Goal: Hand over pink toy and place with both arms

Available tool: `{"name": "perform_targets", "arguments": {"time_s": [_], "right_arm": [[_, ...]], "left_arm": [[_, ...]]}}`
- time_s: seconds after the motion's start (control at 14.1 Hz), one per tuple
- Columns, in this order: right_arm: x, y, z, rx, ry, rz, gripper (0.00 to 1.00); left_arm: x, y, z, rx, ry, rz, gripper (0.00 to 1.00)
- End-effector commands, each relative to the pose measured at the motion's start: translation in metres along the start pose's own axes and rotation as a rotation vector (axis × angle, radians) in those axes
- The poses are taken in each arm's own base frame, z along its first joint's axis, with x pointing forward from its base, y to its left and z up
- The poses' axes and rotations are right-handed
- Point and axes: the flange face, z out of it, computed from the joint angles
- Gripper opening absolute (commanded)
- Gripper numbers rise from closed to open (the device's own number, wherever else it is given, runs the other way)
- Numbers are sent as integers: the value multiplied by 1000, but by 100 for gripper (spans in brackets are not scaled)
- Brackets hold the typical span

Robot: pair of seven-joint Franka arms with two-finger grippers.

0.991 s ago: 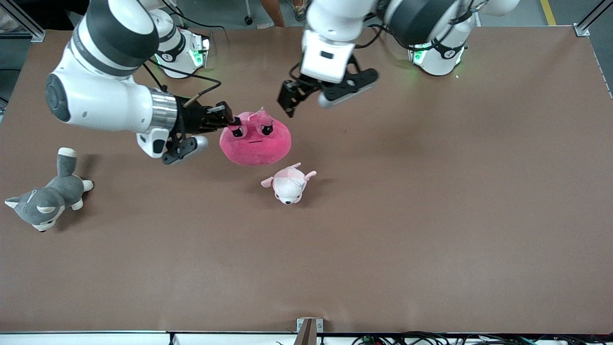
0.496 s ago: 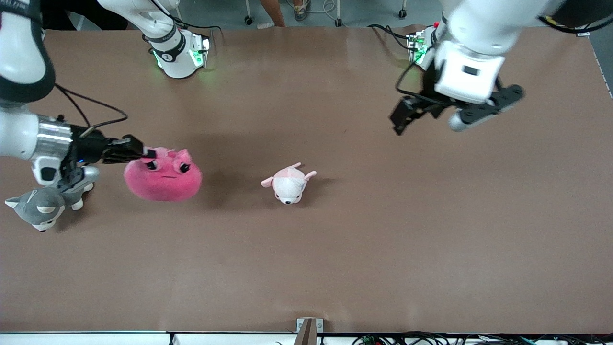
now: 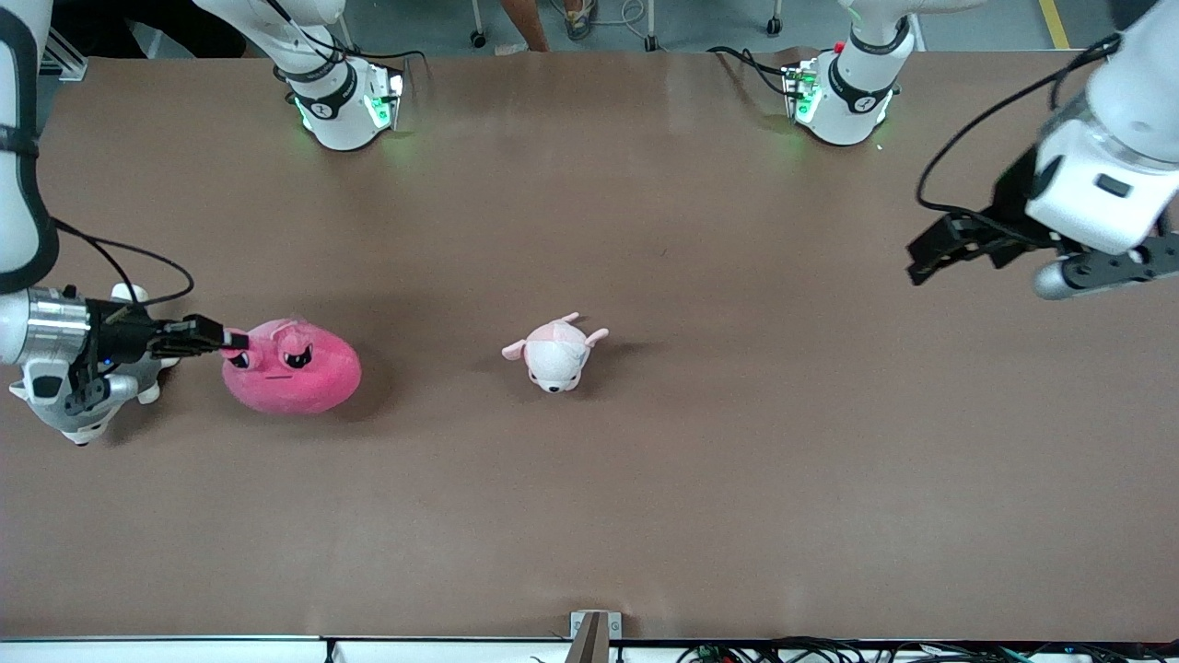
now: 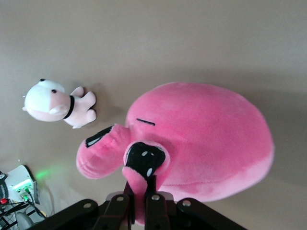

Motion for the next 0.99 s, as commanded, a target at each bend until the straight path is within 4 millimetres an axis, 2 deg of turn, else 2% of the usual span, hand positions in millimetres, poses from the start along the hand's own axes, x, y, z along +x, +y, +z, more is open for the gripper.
{"name": "perform_targets", "arguments": {"time_s": [0.0,0.21,0.35,0.42,0.5,0.57,0.71,0.92], "right_arm": [[15,20,7,28,-19,-34,1],[11,25,21,151,-61,-14,1],[10,30,26,175,-68,-34,1],[11,32,29,177,-70,-36,1],[11,36,33,184,-76,-41,1],[12,38,36,184,-78,-49,1],[12,40,38,186,-80,-47,2],[13,45,46,194,-94,-40,2]], "left_arm": [[-2,-34,-9,33,-13,75,100],[-11,-56,-20,52,-41,93,100],[-27,-73,-25,74,-39,122,100],[-35,-73,-21,81,-41,147,100],[-42,-89,-18,79,-40,126,100],[-49,-93,-12,81,-40,128,100],[-60,-92,-5,86,-38,133,100],[-62,-88,-4,87,-43,142,100]]}}
